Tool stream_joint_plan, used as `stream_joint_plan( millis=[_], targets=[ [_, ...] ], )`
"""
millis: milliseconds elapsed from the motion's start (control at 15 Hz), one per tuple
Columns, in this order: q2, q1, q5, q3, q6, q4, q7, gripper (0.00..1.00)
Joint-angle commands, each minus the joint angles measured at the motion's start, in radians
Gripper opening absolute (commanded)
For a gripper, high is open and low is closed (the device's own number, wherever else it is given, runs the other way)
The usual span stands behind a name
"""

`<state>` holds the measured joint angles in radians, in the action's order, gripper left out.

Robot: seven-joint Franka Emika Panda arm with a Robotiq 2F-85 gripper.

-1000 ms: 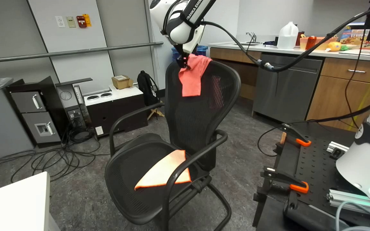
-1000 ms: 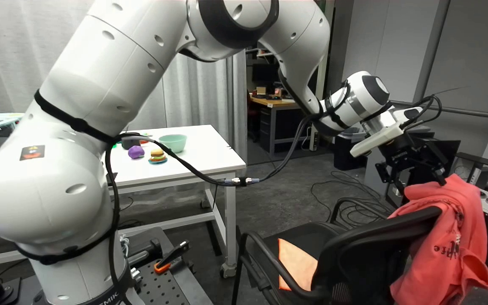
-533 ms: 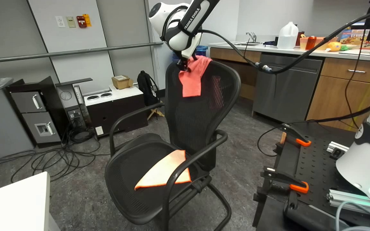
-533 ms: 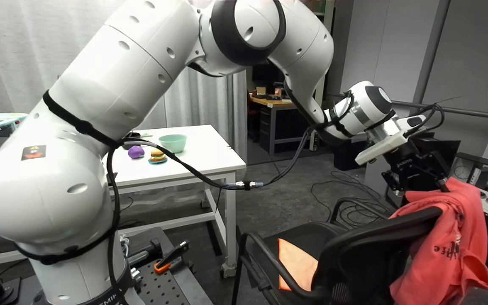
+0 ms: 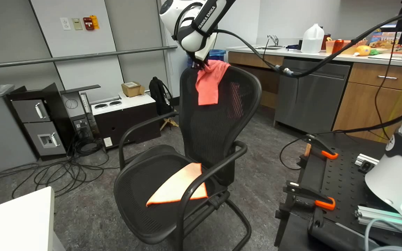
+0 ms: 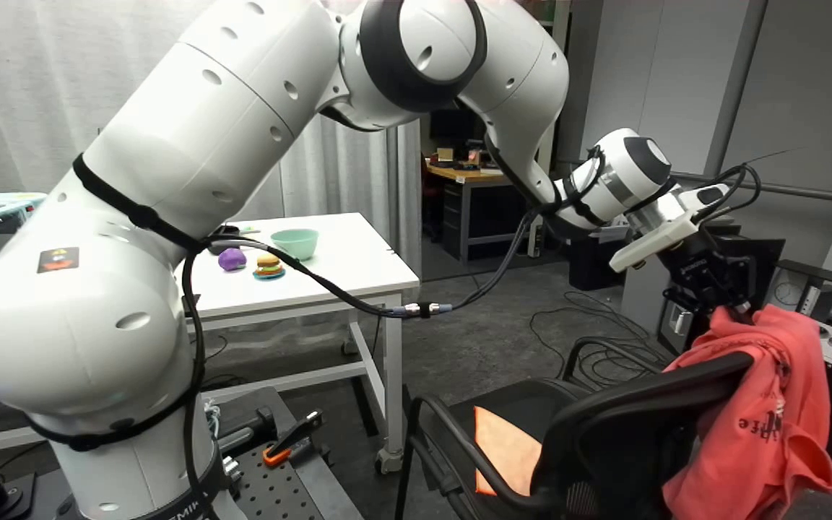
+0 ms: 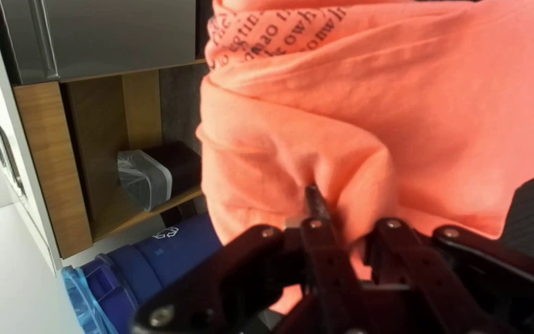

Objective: Remove the orange sweatshirt from the backrest of the black chair

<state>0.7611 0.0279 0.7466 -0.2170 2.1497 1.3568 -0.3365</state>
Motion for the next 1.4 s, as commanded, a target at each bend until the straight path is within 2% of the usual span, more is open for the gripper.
stream_joint_plan(
  millis=[0,400,867,1333],
  targets=[
    [-0.045,-0.012,-0.020,0.003,0.034,0.027,-0.010,0.00],
    [-0.192,-0.041,-0.102,0.068,0.118,0.124,0.001,0.01],
    [-0.365,-0.137,-0.141,0.151,0.334,0.351,0.010,0.01],
    [-0.485,-0.181,-0.240,0.233,0.457,0.544,0.073,0.01]
  ],
)
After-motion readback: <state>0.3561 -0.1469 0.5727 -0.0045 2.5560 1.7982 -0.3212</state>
